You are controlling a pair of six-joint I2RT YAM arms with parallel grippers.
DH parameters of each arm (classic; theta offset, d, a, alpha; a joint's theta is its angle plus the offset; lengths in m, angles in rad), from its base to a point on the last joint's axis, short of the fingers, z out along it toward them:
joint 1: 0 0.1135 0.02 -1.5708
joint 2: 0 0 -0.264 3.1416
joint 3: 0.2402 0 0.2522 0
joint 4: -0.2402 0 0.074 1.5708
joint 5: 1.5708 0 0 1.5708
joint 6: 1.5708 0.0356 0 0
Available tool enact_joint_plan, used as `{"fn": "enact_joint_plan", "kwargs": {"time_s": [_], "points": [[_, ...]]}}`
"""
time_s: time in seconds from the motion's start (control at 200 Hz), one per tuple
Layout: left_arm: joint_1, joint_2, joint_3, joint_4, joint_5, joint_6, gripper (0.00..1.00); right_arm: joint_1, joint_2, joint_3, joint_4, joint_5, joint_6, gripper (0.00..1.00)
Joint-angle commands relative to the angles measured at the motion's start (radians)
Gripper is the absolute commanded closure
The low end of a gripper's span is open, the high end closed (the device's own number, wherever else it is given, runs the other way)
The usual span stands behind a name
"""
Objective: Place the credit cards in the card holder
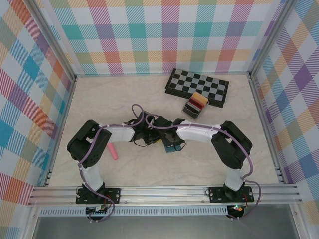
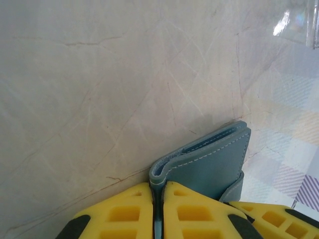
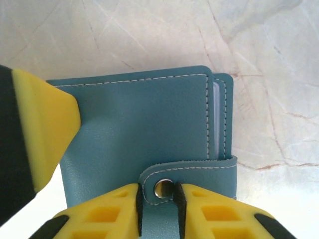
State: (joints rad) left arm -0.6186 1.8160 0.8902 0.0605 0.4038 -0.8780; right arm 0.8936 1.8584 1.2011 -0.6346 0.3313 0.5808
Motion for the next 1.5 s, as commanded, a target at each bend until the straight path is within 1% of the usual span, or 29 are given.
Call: {"fn": "enact_joint_plan", "kwargs": {"time_s": [0.0, 0.055, 0.18, 0.33, 0.44, 0.63, 0.765, 0.825, 0.99, 1.195, 1.31, 1.32, 1.405, 1.495], "points": [[0.001, 0.053, -0.046, -0.046, -0.015, 0.039, 0.93, -0.007, 0.018, 0.007, -0.019, 0.074, -0.005, 0.82], [0.0, 0.064, -0.05, -0.057, -0.025, 0.052, 0.94, -0.007, -0.001, 0.015, -0.025, 0.082, -0.009, 0.87], [-0.001, 0.082, -0.056, -0.071, -0.038, 0.076, 0.96, -0.014, -0.048, 0.019, -0.028, 0.089, -0.01, 0.92], [-0.001, 0.083, -0.054, -0.1, -0.059, 0.102, 0.98, -0.055, -0.085, 0.003, -0.039, 0.086, -0.007, 0.94], [0.0, 0.081, -0.05, -0.116, -0.068, 0.113, 0.98, -0.085, -0.102, -0.015, -0.027, 0.056, -0.01, 0.96], [-0.001, 0.07, -0.03, -0.13, -0.06, 0.139, 0.98, -0.137, -0.097, -0.044, -0.041, 0.015, -0.003, 0.91], [-0.005, 0.063, -0.003, -0.165, -0.057, 0.169, 0.97, -0.19, -0.114, -0.097, 0.011, -0.092, -0.006, 0.83], [-0.009, 0.063, 0.012, -0.185, -0.056, 0.187, 0.96, -0.209, -0.117, -0.109, 0.025, -0.115, -0.004, 0.8], [-0.018, 0.07, 0.051, -0.227, -0.054, 0.22, 0.96, -0.25, -0.083, -0.11, 0.023, -0.154, -0.017, 0.8], [-0.039, 0.087, 0.11, -0.291, -0.057, 0.287, 0.95, -0.26, -0.081, -0.149, -0.016, -0.123, -0.021, 0.81], [-0.057, 0.11, 0.158, -0.33, -0.059, 0.337, 0.95, -0.26, -0.121, -0.21, -0.001, -0.16, -0.027, 0.81], [-0.059, 0.112, 0.164, -0.355, -0.059, 0.342, 0.94, -0.259, -0.126, -0.215, -0.002, -0.161, -0.026, 0.81], [-0.077, 0.123, 0.197, -0.409, -0.071, 0.374, 0.94, -0.257, -0.165, -0.262, -0.016, -0.15, -0.005, 0.79], [-0.09, 0.119, 0.205, -0.428, -0.084, 0.381, 0.94, -0.258, -0.203, -0.308, -0.03, -0.114, 0.016, 0.75]]}}
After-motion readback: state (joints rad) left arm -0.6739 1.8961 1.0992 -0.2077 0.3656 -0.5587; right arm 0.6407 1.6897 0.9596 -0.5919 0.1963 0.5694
